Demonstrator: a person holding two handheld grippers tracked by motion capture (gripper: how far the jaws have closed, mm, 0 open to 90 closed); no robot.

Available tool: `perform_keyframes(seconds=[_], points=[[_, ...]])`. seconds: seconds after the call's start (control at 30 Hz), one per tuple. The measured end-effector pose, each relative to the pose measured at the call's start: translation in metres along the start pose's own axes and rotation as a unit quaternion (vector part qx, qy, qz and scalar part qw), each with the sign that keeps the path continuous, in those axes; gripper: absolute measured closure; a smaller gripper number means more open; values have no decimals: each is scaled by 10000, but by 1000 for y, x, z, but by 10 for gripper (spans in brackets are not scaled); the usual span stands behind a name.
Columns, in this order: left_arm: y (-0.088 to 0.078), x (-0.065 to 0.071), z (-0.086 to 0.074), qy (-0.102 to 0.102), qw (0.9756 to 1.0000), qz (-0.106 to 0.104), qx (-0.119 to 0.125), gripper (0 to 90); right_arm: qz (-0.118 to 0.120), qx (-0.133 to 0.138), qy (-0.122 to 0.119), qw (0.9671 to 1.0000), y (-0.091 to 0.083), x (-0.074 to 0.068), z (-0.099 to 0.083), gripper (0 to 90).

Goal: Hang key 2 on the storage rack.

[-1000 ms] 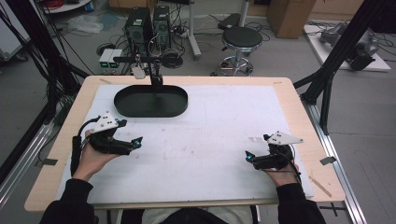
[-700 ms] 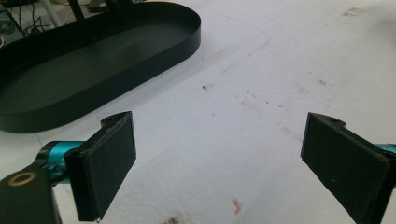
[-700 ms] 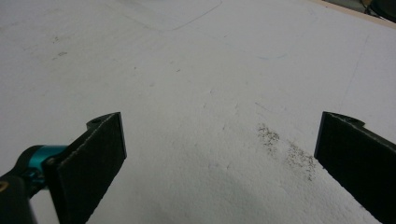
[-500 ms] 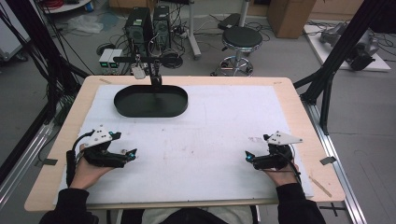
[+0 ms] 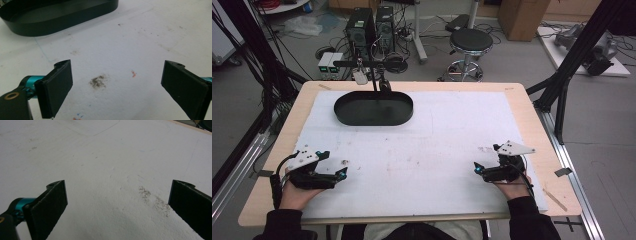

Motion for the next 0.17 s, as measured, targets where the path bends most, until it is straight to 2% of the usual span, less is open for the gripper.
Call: perform_keyframes(seconds=[0.1,0.17], points=[[0,-1,-1,20,10000,38,26,106,27,0,-13,10000,1,-1,0,13],[1,-2,-3,50,10000,53,-46,106,41,-14,-54,10000,2,-1,0,13]])
Point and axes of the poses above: each handheld gripper's, and its own axes: y roughly forward along the jaws, z roughly out of its top, x roughly to its right, the point moved 2 cm from there along y, roughly forward along the jaws, and after that the axes turned 10 degrees about -y, right-handed, at the moved point
